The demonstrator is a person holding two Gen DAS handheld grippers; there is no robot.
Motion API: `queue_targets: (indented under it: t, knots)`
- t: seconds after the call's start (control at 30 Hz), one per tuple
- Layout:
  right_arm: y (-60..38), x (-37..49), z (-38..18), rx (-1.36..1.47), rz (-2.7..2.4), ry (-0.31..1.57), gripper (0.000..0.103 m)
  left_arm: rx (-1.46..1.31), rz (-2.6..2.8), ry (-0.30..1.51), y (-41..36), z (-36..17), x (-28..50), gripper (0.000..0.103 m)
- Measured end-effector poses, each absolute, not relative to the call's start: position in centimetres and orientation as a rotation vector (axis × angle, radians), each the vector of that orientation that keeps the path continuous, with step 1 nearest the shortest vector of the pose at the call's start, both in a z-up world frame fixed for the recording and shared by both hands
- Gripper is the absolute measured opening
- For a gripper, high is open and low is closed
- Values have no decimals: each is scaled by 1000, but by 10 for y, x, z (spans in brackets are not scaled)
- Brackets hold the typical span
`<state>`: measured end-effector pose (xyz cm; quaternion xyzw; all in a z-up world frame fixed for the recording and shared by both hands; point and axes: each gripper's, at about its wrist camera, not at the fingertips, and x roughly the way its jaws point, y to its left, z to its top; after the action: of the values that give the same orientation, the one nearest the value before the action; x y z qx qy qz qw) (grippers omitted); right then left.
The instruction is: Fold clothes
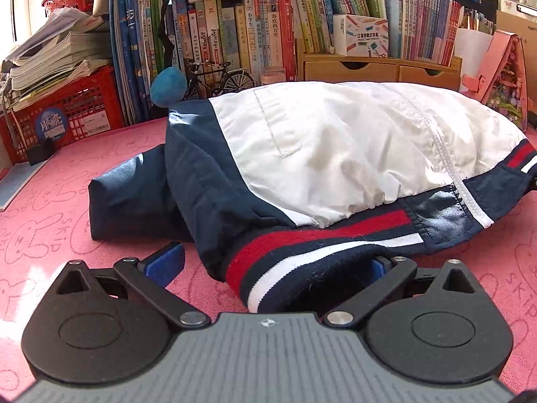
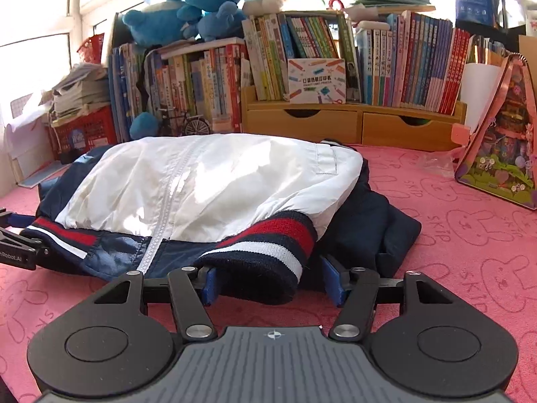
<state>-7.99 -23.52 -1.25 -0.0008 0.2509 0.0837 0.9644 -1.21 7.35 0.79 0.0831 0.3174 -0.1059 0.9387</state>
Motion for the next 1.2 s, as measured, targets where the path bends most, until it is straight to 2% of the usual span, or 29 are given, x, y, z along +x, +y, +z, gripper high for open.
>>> queue_targets:
  t: [0.07,0.1,0.2,0.37,0.5,0.6,0.77,0.83,0.9,0.97,1.07,1.13,1.2]
  knots:
    - [-231,-79,-12,2,174,492,22,223,-193,610,70,11,-12,103]
    - [-229,-79,-10,3,174,481,18,240,-153,579,74,16,-12,103]
    - [-240,-89,7,6,134,407,18,281,-39,492,87,31,-10,103]
    - [-267,-100,33,82,155,363,18,93,-54,476,130,66,-14,103]
    - [-272,-116,46,240,351,353,18,114,5,451,133,78,-32,103]
    - [-271,-116,54,336,459,367,17,49,-73,502,140,73,-33,103]
    - [-243,-101,47,181,354,402,19,156,-131,583,115,34,-27,103]
    - [-231,-103,35,112,343,432,28,240,-133,584,102,20,-28,103]
    - [-217,-111,20,-4,359,461,69,328,-127,569,91,9,-28,103]
    - [-199,-121,5,-151,347,475,77,374,-117,553,83,3,-26,103]
    - [-171,-135,-25,-373,288,488,78,372,-111,550,78,-1,-20,103]
    - [-166,-136,-38,-393,257,506,84,344,-115,568,78,-3,-16,103]
    - [-166,-134,-47,-380,223,516,101,302,-125,585,83,-5,-14,103]
